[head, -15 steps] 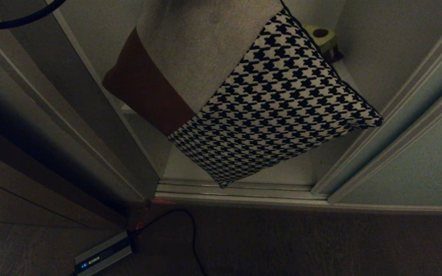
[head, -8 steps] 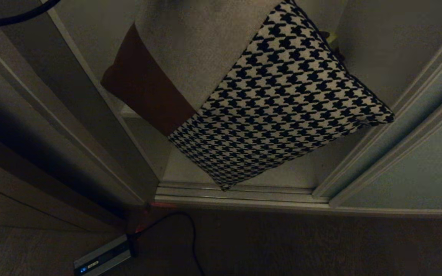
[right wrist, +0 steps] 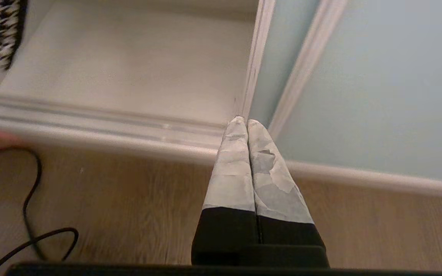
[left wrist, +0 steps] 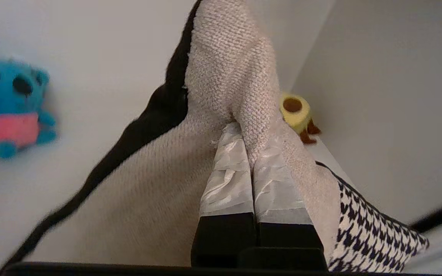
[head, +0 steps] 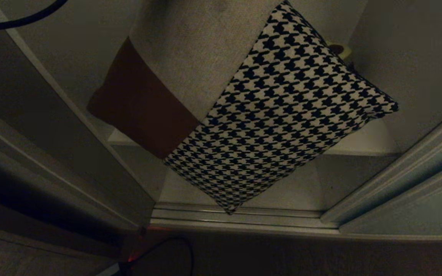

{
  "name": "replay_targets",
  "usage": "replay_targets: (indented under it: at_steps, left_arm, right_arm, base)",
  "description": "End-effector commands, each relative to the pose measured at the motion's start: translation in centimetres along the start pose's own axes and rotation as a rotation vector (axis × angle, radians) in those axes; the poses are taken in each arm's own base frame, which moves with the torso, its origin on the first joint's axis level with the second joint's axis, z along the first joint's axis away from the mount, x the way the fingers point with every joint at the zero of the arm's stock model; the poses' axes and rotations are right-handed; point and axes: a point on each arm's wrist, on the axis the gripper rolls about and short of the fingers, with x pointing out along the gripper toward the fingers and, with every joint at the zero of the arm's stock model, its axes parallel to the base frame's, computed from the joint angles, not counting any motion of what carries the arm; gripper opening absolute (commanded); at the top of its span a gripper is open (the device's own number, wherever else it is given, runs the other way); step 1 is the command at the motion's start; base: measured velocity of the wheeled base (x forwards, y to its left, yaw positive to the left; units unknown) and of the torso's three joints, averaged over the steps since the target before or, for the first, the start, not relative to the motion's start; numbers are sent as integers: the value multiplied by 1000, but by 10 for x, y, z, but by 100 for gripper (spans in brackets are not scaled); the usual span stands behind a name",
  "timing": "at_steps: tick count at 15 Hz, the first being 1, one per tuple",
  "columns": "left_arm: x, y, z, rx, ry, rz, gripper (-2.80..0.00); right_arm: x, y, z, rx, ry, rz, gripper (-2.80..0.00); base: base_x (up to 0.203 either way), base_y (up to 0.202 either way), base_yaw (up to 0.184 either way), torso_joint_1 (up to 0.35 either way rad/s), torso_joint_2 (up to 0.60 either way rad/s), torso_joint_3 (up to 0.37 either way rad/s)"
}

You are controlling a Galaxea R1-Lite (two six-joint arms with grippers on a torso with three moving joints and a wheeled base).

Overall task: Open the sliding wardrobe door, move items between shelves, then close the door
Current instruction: Place the pillow on the higher shelf

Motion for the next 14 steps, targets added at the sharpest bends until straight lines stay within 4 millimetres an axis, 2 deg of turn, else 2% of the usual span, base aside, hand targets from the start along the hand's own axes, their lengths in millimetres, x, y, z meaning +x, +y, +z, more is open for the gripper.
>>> replay_targets:
  at_steps: [1, 6, 10, 14]
  left_arm:
    - [-2, 1, 3, -2, -15, 1, -280]
    - [7, 3, -4, -11, -18, 21, -280]
    - [27, 19, -19, -12, -32, 93, -280]
    - [64, 30, -55, -1, -59, 157, -280]
  right_arm:
    - [0, 0, -1, 0, 3, 1, -280]
    - [0, 0, -1, 0, 3, 1, -280]
    - [0, 0, -1, 0, 3, 1, -280]
    - [0, 0, -1, 0, 3, 1, -280]
  base:
    - [197, 0, -1, 1, 5, 1]
    - [183, 0, 1, 4, -1, 1]
    - [0, 0, 0, 0, 0, 0]
    - [0, 0, 0, 0, 0, 0]
